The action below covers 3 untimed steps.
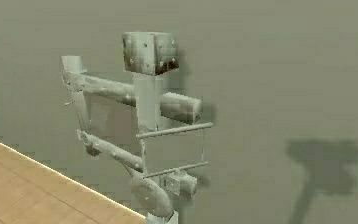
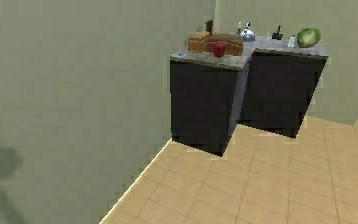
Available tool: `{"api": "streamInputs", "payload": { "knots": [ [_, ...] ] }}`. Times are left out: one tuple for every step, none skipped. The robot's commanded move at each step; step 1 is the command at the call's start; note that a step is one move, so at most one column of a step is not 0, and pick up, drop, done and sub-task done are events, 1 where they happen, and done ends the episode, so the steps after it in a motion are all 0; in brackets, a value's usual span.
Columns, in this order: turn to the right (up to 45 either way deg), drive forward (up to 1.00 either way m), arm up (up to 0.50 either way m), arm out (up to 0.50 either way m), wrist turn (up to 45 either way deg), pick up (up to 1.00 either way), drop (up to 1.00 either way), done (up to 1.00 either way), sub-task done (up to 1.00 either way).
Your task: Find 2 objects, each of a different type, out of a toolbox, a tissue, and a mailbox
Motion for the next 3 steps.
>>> {"api": "streamInputs", "payload": {
  "knots": [
    [45.0,0.0,0.0,0.0,0.0,0.0,0.0,0.0,0.0],
    [45.0,0.0,0.0,0.0,0.0,0.0,0.0,0.0,0.0],
    [0.0,0.35,0.0,0.0,0.0,0.0,0.0,0.0,0.0]
  ]
}}
